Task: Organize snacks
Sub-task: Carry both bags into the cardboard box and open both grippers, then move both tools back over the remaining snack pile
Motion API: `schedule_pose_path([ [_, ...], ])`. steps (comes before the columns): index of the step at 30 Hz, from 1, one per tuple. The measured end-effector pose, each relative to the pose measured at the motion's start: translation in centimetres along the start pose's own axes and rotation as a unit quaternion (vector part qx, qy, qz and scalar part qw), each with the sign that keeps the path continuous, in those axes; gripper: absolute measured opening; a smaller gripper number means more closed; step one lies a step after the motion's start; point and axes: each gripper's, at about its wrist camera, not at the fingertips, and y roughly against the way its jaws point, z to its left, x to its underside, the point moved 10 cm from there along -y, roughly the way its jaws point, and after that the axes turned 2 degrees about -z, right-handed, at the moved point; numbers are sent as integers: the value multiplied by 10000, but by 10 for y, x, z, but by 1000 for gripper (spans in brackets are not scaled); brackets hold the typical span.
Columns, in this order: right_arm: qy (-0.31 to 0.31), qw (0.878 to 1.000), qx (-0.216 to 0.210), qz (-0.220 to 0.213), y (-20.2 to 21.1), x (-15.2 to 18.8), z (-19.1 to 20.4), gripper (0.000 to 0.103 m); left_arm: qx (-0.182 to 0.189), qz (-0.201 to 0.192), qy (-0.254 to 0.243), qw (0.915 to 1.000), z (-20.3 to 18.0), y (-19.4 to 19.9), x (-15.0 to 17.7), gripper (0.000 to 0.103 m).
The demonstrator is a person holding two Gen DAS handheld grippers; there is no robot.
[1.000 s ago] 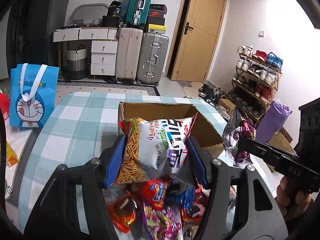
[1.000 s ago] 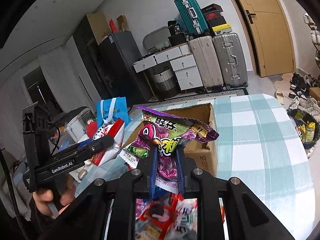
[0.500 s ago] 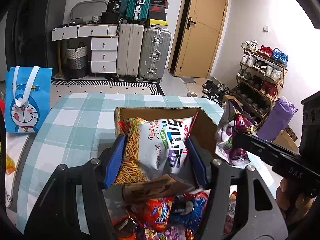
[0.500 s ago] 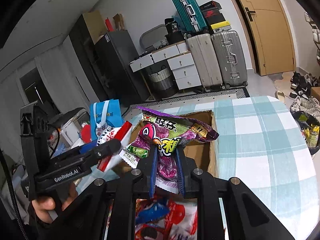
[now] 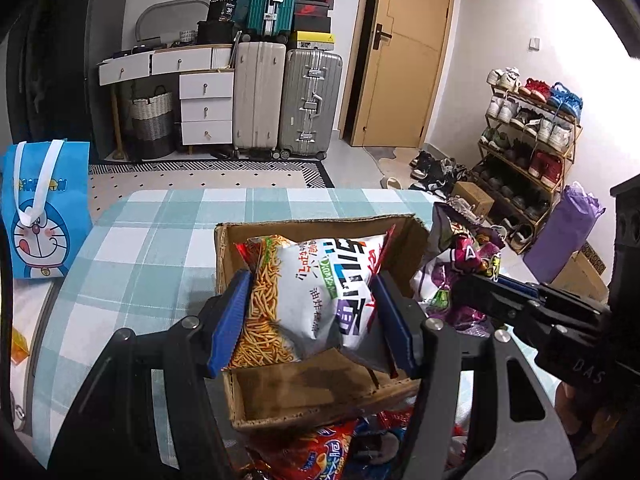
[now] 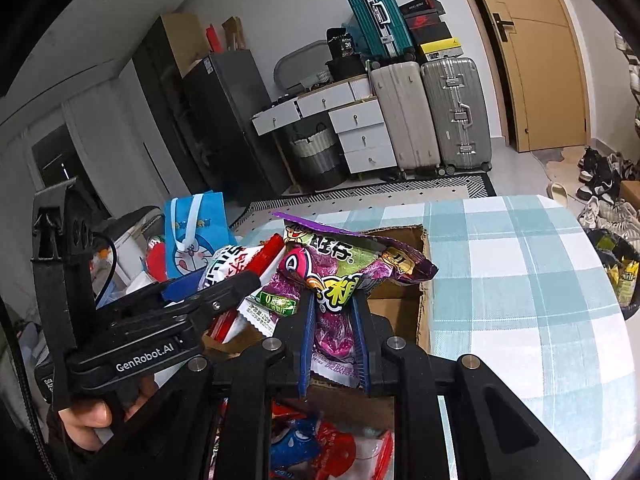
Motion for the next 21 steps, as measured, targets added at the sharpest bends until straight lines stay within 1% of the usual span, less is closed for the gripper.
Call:
schedule_pose_path([
  [4, -8, 10000, 13, 58, -8, 2, -3, 18, 47, 71, -29, 10000, 1, -9, 4, 61],
  [9, -2, 10000, 18, 78, -10, 6, -5, 18, 49, 160, -28, 9999, 1, -10, 12, 63],
  [10, -36, 10000, -17, 69, -9, 5, -5, 18, 23, 195, -28, 9998, 1, -11, 13, 66],
  [11, -47, 10000, -19, 58, -8, 6, -5, 18, 10, 215, -15, 9998, 2, -10, 14, 67],
  [12, -46, 10000, 9, 49, -7, 5, -5, 18, -9, 219, 12, 9998, 3, -9, 13, 71],
  [13, -42, 10000, 25, 41, -5, 5, -6, 18, -21, 201, 58, 9998, 4, -7, 13, 80],
  [14, -37, 10000, 49, 19, -1, 5, -6, 19, -17, 171, 84, 9998, 5, -3, 13, 83],
  [15, -32, 10000, 77, 3, 3, 5, -6, 22, -25, 115, 112, 9999, 7, 6, 12, 84],
  [16, -35, 9999, 119, -11, 7, 4, -8, 34, -25, 87, 119, 9999, 8, 10, 12, 85],
  [17, -79, 9998, 192, -62, 14, 5, -11, 49, -29, 75, 110, 9999, 9, 15, 13, 86],
  [18, -124, 9995, 259, -112, 19, 5, -14, 54, -65, 71, 91, 9999, 11, 22, 15, 88],
  [19, -210, 9985, 464, -179, 28, 6, -22, 66, -117, 58, 68, 9999, 13, 28, 17, 93],
  [20, -228, 9980, 568, -186, 33, 7, -25, 77, -175, 35, 44, 9998, 14, 37, 20, 97],
  [21, -229, 9974, 659, -207, 40, 9, -30, 81, -243, -11, 24, 9997, 16, 43, 22, 102],
])
